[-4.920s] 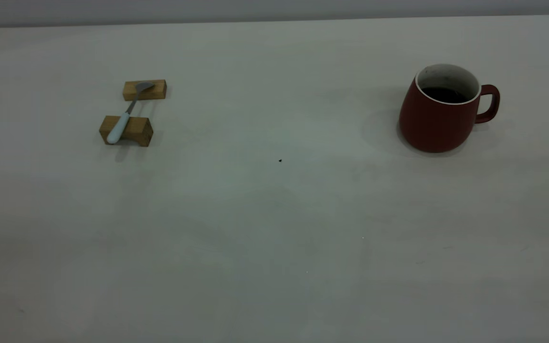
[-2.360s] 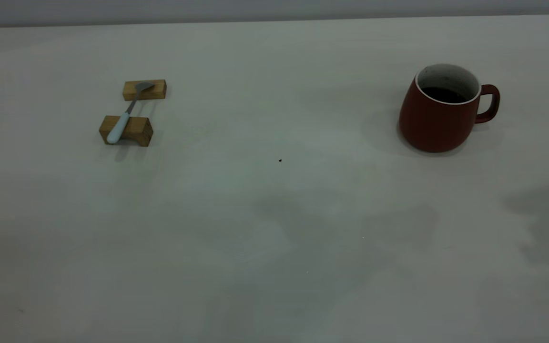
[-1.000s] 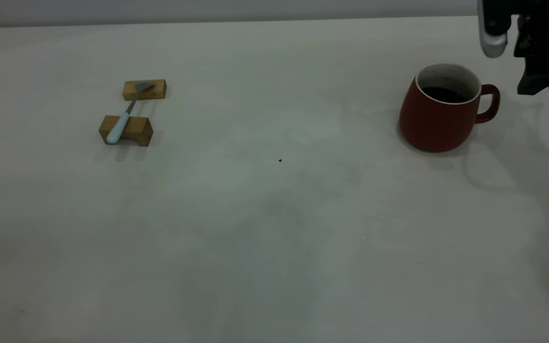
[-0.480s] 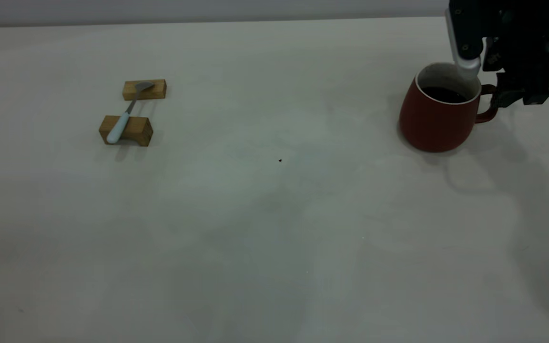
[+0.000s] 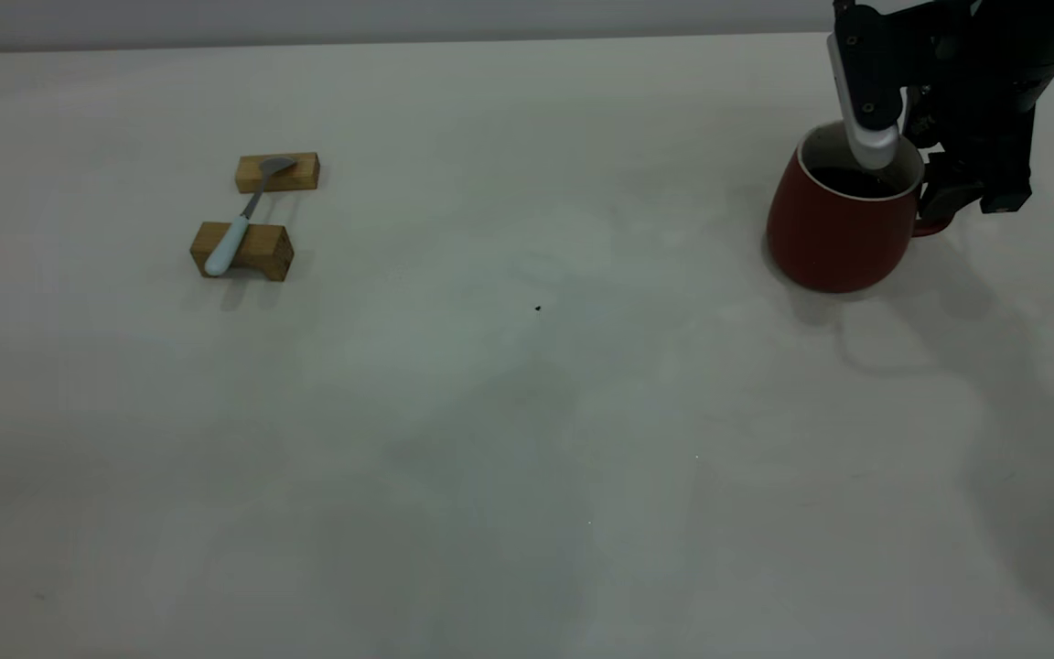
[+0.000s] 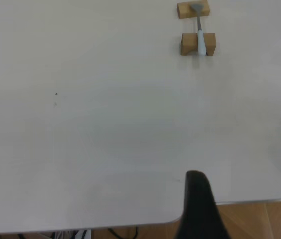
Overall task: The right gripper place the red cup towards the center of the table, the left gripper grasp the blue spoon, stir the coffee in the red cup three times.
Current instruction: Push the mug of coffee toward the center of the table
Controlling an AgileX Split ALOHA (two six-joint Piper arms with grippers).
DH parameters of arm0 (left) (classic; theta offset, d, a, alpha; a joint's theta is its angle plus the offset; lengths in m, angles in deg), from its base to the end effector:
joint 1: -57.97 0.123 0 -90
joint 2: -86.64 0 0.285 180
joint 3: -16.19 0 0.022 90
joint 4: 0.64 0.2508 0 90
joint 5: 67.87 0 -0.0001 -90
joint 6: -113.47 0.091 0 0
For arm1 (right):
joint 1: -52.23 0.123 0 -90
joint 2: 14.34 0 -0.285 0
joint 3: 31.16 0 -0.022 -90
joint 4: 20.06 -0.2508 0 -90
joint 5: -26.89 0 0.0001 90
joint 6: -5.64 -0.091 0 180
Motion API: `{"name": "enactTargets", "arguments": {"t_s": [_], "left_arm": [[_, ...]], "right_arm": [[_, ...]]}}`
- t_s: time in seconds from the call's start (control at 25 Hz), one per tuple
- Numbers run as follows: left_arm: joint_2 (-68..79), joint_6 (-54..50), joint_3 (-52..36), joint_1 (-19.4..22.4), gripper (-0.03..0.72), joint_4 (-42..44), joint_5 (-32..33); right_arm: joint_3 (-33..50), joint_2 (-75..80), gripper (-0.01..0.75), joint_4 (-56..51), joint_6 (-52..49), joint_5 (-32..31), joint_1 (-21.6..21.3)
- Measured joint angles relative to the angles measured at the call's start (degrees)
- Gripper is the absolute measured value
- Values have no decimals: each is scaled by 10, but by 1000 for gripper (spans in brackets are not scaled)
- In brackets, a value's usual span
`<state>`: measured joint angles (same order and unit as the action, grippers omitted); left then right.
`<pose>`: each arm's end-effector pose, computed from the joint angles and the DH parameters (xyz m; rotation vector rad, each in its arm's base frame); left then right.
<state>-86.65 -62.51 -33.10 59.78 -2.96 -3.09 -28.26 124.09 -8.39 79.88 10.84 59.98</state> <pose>-0.0092 -0.0036 0.2682 0.0444 2.1068 0.0120 0.4193 0.0519 0.0463 -2.0485 1.9588 -0.4225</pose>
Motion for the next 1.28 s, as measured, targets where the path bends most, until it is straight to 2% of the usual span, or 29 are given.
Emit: {"name": "enactTargets", "arguments": {"t_s": [1.16, 1.28], "left_arm": [[0, 0, 0, 0, 571, 0, 0], [0, 0, 0, 0, 571, 0, 0]], "right_arm": [[-1, 7, 592, -40, -2, 9, 65], [-1, 8, 575, -52, -2, 10, 75]]}}
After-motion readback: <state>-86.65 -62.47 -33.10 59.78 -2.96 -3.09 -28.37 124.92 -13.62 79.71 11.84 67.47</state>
